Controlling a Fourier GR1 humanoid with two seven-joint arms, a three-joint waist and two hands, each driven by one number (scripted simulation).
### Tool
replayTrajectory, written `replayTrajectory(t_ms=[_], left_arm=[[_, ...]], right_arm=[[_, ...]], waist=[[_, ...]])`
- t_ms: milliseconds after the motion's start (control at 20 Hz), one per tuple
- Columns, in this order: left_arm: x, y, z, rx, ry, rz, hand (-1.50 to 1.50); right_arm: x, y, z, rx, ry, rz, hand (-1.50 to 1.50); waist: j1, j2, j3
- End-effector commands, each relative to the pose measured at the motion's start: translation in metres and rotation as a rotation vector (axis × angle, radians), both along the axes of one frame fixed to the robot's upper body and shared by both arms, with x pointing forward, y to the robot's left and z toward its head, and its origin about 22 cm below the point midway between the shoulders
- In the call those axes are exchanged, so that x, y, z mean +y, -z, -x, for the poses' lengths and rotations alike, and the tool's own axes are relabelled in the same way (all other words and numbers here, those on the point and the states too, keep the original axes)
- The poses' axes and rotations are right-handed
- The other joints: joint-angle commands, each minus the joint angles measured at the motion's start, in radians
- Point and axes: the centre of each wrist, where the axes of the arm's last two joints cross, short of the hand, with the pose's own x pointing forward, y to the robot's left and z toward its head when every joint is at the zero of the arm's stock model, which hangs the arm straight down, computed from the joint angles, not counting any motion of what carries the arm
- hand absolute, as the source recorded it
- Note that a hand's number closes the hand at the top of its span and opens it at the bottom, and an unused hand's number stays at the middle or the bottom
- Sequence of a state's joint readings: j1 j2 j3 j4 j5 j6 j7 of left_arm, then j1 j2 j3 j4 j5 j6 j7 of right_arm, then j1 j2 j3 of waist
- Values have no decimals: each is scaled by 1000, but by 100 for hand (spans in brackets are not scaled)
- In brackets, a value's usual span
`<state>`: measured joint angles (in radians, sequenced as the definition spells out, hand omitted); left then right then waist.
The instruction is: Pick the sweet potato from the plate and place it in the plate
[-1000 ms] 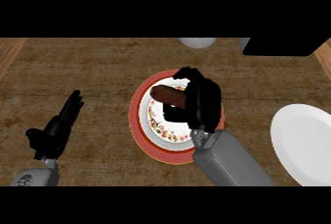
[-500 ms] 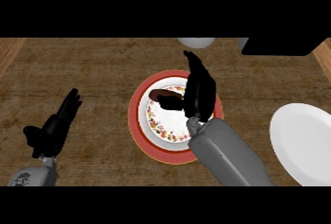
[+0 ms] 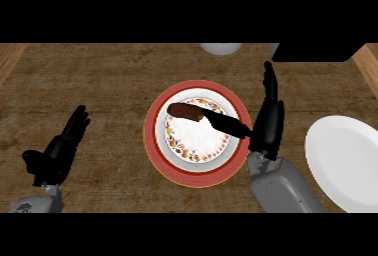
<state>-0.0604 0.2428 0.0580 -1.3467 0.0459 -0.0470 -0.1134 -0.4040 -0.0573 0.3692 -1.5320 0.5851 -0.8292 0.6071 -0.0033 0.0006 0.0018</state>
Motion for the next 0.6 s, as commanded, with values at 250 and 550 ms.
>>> replayTrajectory(t_ms=[250, 550], left_arm=[[0, 4, 13, 13, 2, -7, 0], [-4, 6, -3, 8, -9, -2, 0]], right_arm=[[-106, 20, 78, -88, -63, -64, -150], [-165, 51, 107, -87, -142, -30, -150]], waist=[[-9, -3, 1], [-13, -1, -1]])
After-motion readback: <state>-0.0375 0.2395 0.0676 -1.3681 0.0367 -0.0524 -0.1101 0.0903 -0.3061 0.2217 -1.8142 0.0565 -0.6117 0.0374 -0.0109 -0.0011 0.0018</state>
